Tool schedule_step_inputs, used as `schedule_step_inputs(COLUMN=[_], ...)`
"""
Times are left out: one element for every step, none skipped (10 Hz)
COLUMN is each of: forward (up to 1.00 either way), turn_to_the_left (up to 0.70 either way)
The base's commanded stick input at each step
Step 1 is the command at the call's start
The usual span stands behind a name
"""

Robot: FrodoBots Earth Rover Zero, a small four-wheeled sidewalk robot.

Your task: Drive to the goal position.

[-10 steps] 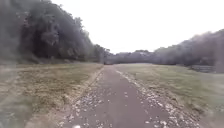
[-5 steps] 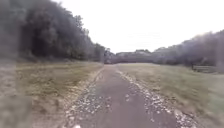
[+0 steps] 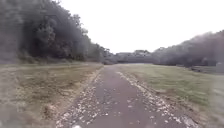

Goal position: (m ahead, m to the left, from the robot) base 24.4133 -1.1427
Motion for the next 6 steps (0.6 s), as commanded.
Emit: schedule_step_inputs(forward=[0.45, 0.45, 0.45, 0.45, 0.45, 0.45], turn_to_the_left=[-0.27, -0.27, 0.0, 0.0, 0.0, 0.0])
